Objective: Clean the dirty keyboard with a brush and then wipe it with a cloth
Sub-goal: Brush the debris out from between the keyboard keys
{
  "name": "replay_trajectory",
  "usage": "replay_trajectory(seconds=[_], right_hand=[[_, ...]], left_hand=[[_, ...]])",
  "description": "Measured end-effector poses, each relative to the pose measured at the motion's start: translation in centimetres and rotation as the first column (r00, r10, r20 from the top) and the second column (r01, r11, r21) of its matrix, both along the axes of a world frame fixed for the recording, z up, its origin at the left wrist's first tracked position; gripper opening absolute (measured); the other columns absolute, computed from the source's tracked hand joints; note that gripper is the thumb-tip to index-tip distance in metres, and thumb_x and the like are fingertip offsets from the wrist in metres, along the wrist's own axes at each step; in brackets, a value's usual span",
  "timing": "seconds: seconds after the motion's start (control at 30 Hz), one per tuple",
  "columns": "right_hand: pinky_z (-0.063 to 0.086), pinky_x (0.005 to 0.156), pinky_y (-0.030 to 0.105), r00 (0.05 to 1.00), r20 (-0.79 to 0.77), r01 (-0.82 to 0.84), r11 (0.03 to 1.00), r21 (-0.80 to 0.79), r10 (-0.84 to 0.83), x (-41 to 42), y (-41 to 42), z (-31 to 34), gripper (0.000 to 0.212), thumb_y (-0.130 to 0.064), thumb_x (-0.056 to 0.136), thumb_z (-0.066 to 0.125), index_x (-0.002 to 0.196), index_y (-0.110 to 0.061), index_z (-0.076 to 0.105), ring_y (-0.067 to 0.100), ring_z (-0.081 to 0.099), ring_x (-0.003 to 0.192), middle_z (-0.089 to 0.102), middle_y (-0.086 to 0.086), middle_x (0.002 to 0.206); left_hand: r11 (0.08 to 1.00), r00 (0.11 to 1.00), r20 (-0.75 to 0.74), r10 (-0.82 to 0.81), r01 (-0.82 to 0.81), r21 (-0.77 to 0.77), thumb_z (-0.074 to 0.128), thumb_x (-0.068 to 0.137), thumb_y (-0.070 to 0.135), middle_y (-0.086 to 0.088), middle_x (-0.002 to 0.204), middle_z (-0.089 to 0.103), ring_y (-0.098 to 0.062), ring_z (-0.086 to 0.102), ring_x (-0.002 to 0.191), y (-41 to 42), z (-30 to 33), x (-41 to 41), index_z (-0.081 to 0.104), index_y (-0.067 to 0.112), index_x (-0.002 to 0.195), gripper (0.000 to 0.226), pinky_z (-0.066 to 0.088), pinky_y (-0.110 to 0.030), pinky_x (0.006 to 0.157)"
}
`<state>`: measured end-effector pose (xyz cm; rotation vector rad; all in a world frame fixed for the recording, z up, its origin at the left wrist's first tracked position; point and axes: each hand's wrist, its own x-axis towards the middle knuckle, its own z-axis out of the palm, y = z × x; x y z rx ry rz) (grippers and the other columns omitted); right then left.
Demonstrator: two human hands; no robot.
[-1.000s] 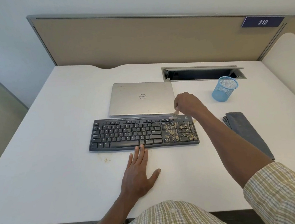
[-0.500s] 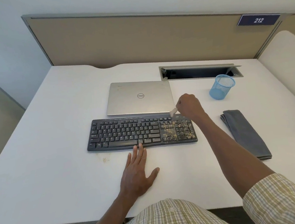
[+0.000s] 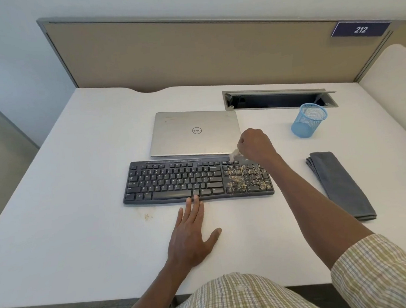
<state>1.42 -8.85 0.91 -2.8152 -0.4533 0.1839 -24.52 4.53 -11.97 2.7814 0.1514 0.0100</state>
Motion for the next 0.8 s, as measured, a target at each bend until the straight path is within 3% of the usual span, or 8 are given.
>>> replay_trajectory(seconds=[0.1, 0.27, 0.33, 0.43, 0.53, 0.67, 0.8], right_hand=[[0.056, 0.061, 0.032, 0.999, -0.027, -0.017, 1.000, 0.013, 0.017, -0.1, 0.3, 0.2, 0.016, -0.002, 0.080, 0.051, 0.075, -0.002, 0.066, 0.027, 0.064, 0.066, 0.068, 0.011, 0.072], [0.041, 0.050, 0.026, 0.998, -0.039, -0.045, 0.999, 0.006, 0.045, -0.4, 1.0, 0.2, 0.016, -0.004, 0.083, 0.053, 0.069, -0.003, 0.061, 0.023, 0.057, 0.055, 0.062, 0.007, 0.062], [0.044, 0.050, 0.027, 0.998, -0.051, -0.043, 0.999, -0.002, 0.043, -0.4, 1.1, 0.2, 0.017, -0.003, 0.081, 0.052, 0.067, -0.004, 0.060, 0.025, 0.060, 0.058, 0.059, 0.005, 0.060], [0.050, 0.056, 0.030, 0.999, -0.038, -0.032, 0.999, 0.013, 0.033, -0.3, 0.9, 0.2, 0.018, -0.004, 0.082, 0.052, 0.065, -0.008, 0.057, 0.026, 0.063, 0.064, 0.063, 0.007, 0.068], [0.056, 0.062, 0.031, 0.997, -0.033, -0.071, 0.997, -0.010, 0.071, -0.1, 0.7, 0.4, 0.018, -0.006, 0.084, 0.053, 0.080, -0.005, 0.070, 0.024, 0.067, 0.069, 0.072, 0.007, 0.078], [0.046, 0.064, 0.025, 0.973, -0.011, -0.229, 0.973, 0.013, 0.229, -0.5, 1.7, 1.4, 0.020, -0.006, 0.090, 0.057, 0.087, -0.012, 0.076, 0.017, 0.065, 0.076, 0.071, 0.000, 0.085], [0.048, 0.062, 0.026, 0.959, 0.015, -0.281, 0.957, -0.076, 0.283, -1.1, 1.1, 0.8, 0.020, -0.006, 0.088, 0.058, 0.084, -0.013, 0.077, 0.021, 0.067, 0.071, 0.074, 0.005, 0.085]], left_hand=[[1.000, 1.000, 0.004, 0.005, -0.005, -0.006, 0.026, 0.096, 0.073, 0.003, 0.167, -0.016, -0.015, -0.019, 0.154, -0.1, 0.0, 0.0, 0.004, 0.016, 0.163, 0.091, -0.007, -0.032, 0.124], [1.000, 1.000, -0.005, -0.004, 0.004, 0.005, 0.022, 0.095, 0.074, 0.004, 0.166, -0.022, -0.012, -0.025, 0.152, 0.0, 0.1, 0.0, -0.003, 0.017, 0.162, 0.091, -0.012, -0.030, 0.123], [1.000, 1.000, -0.002, -0.004, 0.004, 0.002, 0.024, 0.096, 0.073, 0.004, 0.166, -0.022, -0.012, -0.025, 0.152, 0.0, 0.2, -0.1, -0.002, 0.017, 0.162, 0.091, -0.013, -0.029, 0.123], [1.000, 1.000, 0.002, -0.005, 0.005, 0.000, 0.025, 0.096, 0.073, 0.004, 0.167, -0.020, -0.012, -0.025, 0.152, 0.0, 0.1, -0.1, -0.001, 0.017, 0.162, 0.090, -0.012, -0.029, 0.123], [1.000, 1.000, 0.006, -0.002, 0.002, -0.006, 0.025, 0.096, 0.073, 0.004, 0.167, -0.019, -0.012, -0.024, 0.152, 0.0, 0.2, -0.1, 0.000, 0.017, 0.162, 0.090, -0.010, -0.030, 0.124], [1.000, 1.000, -0.002, -0.007, 0.006, -0.009, 0.023, 0.095, 0.074, 0.004, 0.167, -0.020, -0.012, -0.025, 0.152, 0.0, 0.1, 0.0, -0.002, 0.018, 0.161, 0.090, -0.010, -0.031, 0.124], [1.000, 1.000, 0.003, -0.002, 0.002, -0.014, 0.024, 0.096, 0.074, 0.003, 0.168, -0.018, -0.012, -0.023, 0.152, 0.0, 0.1, -0.1, 0.000, 0.017, 0.162, 0.091, -0.008, -0.031, 0.125]])
